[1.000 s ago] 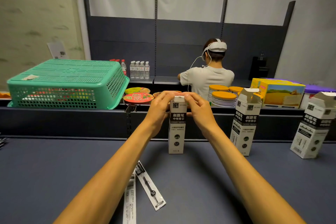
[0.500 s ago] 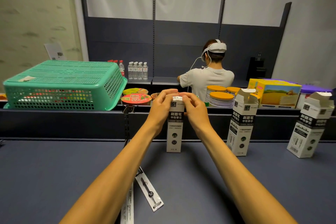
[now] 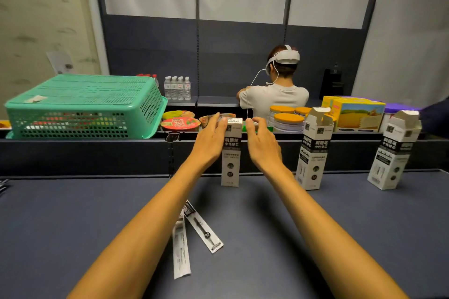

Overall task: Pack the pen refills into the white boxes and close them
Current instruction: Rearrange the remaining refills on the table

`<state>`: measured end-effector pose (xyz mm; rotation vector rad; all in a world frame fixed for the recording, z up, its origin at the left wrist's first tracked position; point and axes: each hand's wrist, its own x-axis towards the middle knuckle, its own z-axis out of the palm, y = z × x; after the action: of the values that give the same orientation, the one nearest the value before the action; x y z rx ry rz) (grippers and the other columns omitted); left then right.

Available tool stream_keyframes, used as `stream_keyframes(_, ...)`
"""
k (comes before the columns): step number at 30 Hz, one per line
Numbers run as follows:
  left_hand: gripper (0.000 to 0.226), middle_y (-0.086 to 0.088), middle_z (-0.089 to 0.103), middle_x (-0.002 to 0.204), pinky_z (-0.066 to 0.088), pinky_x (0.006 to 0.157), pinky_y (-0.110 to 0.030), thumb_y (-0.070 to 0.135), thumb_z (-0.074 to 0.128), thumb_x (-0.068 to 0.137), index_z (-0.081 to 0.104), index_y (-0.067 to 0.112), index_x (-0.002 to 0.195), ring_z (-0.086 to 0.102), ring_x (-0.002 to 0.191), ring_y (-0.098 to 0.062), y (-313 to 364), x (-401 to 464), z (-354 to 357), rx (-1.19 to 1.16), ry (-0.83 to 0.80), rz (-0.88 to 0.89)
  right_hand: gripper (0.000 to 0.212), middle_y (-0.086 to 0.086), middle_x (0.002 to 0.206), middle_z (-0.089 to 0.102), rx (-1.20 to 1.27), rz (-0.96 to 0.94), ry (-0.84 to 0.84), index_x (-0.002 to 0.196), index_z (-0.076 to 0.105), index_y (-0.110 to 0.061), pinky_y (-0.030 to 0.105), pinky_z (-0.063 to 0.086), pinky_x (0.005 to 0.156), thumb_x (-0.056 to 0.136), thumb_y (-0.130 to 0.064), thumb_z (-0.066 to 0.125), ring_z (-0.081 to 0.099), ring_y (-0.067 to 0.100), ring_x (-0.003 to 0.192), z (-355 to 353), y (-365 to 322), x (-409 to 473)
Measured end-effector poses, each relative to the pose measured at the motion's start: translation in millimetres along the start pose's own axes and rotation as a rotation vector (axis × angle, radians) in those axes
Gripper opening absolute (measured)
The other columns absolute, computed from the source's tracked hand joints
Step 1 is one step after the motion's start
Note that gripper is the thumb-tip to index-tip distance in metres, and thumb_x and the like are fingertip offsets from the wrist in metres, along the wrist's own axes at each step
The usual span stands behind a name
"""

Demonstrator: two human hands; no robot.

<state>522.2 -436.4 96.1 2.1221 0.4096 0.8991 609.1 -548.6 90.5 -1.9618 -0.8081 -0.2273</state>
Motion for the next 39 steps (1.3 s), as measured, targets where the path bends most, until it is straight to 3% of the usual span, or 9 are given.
stream_keyframes(2, 0.045, -0.002, 0.053, 0.134, 0.037, 0.092, -0.028, 0.045, 0.028, 0.103, 0.045, 0.023, 0.139, 0.046, 0.121, -0.012, -2, -9, -14, 0.111, 0.019, 0.102, 0.047, 0.001, 0.132, 0.056, -0.140, -0.068, -0.012, 0.134, 0.046, -0.025, 0.041, 0.045, 0.091, 0.101, -0.054, 0.028, 0.053, 0.020, 0.119, -13, 3, -14)
stream_keyframes(5, 0.040, 0.001, 0.060, 0.125, 0.045, 0.091, -0.041, 0.051, 0.029, 0.100, 0.053, 0.032, 0.127, 0.053, 0.116, -0.020, -9, -24, -40, 0.376, 0.041, 0.224, 0.051, 0.001, 0.148, 0.044, -0.441, -0.157, -0.076, 0.144, 0.042, -0.023, 0.042, 0.035, 0.106, 0.102, -0.050, 0.031, 0.041, 0.021, 0.134, -31, 11, -44)
stream_keyframes(7, 0.048, -0.001, 0.056, 0.135, 0.042, 0.096, -0.045, 0.054, 0.029, 0.099, 0.050, 0.030, 0.135, 0.050, 0.124, -0.024, -22, -40, -55, 0.555, -0.008, 0.173, 0.055, 0.001, 0.155, 0.036, -0.593, -0.167, -0.153, 0.149, 0.035, -0.025, 0.043, 0.029, 0.111, 0.102, -0.052, 0.029, 0.034, 0.023, 0.141, -38, 19, -63)
stream_keyframes(10, 0.064, -0.001, 0.039, 0.151, 0.024, 0.113, -0.055, 0.064, 0.022, 0.095, 0.030, 0.031, 0.150, 0.033, 0.140, -0.026, -42, -82, -68, 0.725, -0.224, 0.053, 0.060, 0.002, 0.159, 0.028, -0.709, -0.142, -0.330, 0.153, 0.026, -0.030, 0.045, 0.026, 0.115, 0.100, -0.058, 0.027, 0.027, 0.023, 0.145, -43, 24, -91)
stream_keyframes(13, 0.067, -0.001, 0.029, 0.157, 0.017, 0.116, -0.055, 0.064, 0.020, 0.096, 0.018, 0.031, 0.153, 0.024, 0.144, -0.026, -51, -125, -83, 0.796, -0.357, -0.026, 0.063, 0.001, 0.161, 0.024, -0.706, -0.142, -0.460, 0.154, 0.021, -0.031, 0.046, 0.024, 0.116, 0.099, -0.061, 0.024, 0.025, 0.024, 0.146, -39, 16, -117)
stream_keyframes(19, 0.067, -0.003, 0.032, 0.156, 0.031, 0.110, -0.044, 0.058, 0.034, 0.097, 0.021, 0.023, 0.153, 0.031, 0.140, -0.026, -34, -200, -125, 0.827, -0.268, -0.109, 0.060, 0.000, 0.158, 0.030, -0.592, -0.238, -0.532, 0.153, 0.025, -0.028, 0.043, 0.030, 0.112, 0.100, -0.056, 0.032, 0.031, 0.025, 0.142, -32, -9, -164)
stream_keyframes(27, 0.069, -0.001, 0.027, 0.158, 0.031, 0.108, -0.045, 0.057, 0.040, 0.096, 0.019, 0.023, 0.154, 0.026, 0.142, -0.026, -31, -277, -195, 0.878, -0.230, -0.258, 0.059, 0.001, 0.155, 0.036, -0.517, -0.331, -0.589, 0.152, 0.028, -0.025, 0.042, 0.034, 0.109, 0.100, -0.053, 0.038, 0.036, 0.025, 0.137, 0, -52, -207)
stream_keyframes(39, 0.071, 0.001, 0.027, 0.157, 0.031, 0.108, -0.044, 0.059, 0.041, 0.094, 0.020, 0.025, 0.153, 0.026, 0.143, -0.022, -109, -309, -350, 0.906, -0.142, -0.335, 0.064, 0.001, 0.156, 0.033, -0.520, -0.489, -0.627, 0.152, 0.027, -0.022, 0.043, 0.031, 0.111, 0.099, -0.057, 0.037, 0.032, 0.024, 0.141, 145, -174, -231)
